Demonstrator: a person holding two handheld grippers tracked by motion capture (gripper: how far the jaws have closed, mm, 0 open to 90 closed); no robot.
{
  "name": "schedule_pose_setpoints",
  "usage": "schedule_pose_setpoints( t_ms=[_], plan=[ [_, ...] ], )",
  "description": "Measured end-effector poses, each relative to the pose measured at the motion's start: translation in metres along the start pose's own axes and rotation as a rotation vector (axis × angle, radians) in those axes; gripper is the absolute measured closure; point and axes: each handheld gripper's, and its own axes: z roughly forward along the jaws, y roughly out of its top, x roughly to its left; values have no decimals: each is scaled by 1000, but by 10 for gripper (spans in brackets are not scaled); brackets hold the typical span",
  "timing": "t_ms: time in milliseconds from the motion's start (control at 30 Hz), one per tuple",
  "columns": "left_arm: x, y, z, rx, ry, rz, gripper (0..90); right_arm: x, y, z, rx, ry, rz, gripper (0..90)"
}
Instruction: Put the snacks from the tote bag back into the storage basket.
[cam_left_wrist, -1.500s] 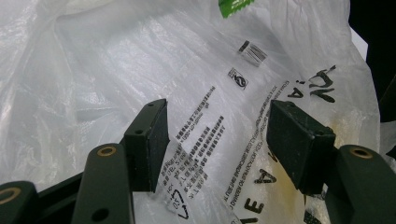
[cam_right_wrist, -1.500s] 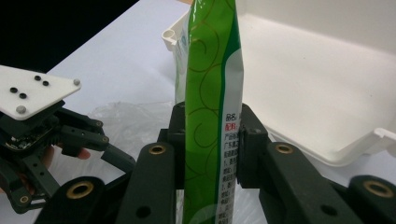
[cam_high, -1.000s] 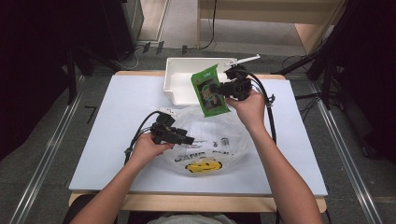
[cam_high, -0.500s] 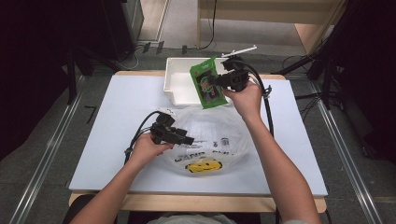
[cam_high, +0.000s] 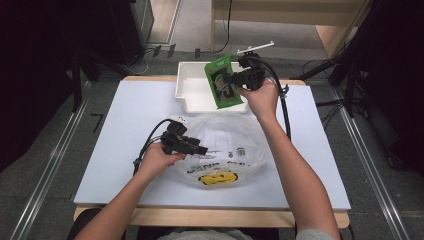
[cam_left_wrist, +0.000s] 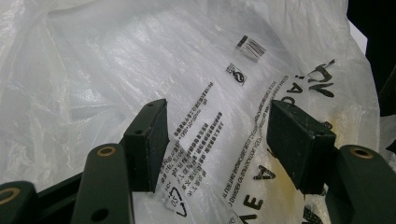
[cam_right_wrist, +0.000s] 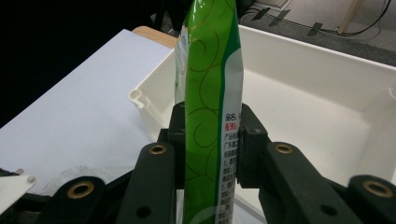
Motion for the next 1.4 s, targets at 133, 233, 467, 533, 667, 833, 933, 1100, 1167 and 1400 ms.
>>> schedule_pose_setpoints(
  t_ms=[133,233,467,533,667,833,933,1100,1167,1400],
  plan=[
    [0,0,0,5,1,2,395,-5,6,3,1,-13,3,745],
    [0,0,0,4,-2,3,395,-9,10,7,0,-22,9,745],
    [0,0,1,4,-3,5,396,-16,19,12,-16,-35,34,745],
    [0,0,1,7,2,6,396,-17,21,14,-5,-42,30,744],
    [0,0,1,6,-3,4,395,-19,24,16,-12,-50,34,744],
    [0,0,1,5,-5,4,396,-23,27,23,-9,-59,45,744],
    [0,0,1,7,0,4,395,-25,28,28,-12,-62,50,744],
    [1,0,0,10,2,6,396,-28,26,37,-6,-63,60,744],
    [1,0,0,9,4,9,396,-28,27,41,-7,-69,61,744],
    [1,-1,1,14,0,7,396,-27,35,46,4,-98,52,745]
  ],
)
